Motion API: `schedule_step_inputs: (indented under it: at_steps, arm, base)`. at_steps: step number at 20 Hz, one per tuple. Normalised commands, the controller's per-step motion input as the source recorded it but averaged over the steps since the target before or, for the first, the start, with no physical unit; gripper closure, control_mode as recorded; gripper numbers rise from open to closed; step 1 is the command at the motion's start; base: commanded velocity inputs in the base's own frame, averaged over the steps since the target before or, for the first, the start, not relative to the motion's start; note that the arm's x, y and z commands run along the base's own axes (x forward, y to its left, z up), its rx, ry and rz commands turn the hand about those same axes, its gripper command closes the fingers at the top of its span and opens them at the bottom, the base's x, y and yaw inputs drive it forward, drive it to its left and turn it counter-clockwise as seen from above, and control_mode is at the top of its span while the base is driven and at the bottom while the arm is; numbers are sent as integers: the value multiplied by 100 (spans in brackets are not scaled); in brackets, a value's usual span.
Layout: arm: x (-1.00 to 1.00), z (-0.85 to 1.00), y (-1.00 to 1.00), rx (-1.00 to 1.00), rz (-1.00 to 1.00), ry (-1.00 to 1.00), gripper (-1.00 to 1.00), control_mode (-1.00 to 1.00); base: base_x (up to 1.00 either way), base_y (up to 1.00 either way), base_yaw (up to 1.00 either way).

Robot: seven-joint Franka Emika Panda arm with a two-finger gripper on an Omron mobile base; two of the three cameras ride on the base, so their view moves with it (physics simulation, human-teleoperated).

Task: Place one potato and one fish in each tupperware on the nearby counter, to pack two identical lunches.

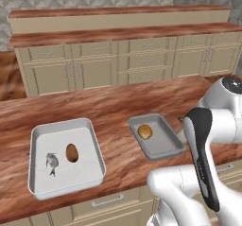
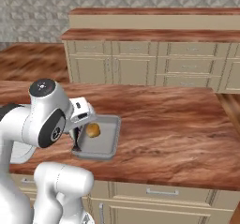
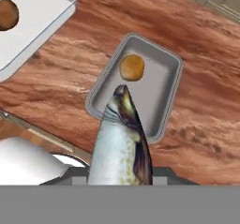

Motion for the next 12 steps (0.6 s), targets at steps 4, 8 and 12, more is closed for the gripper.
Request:
schedule_step_inputs:
  at_steps: [4,8,12]
  arm:
    - [60,-24,0,3,-34,0,100,-100]
    - [42,-41,-6,6,-44,0,100,-100]
    - [36,-61,-19,12,-40,0,100,-100]
  base:
    - [0,0,0]
    - [0,0,0]
    - [0,0,0]
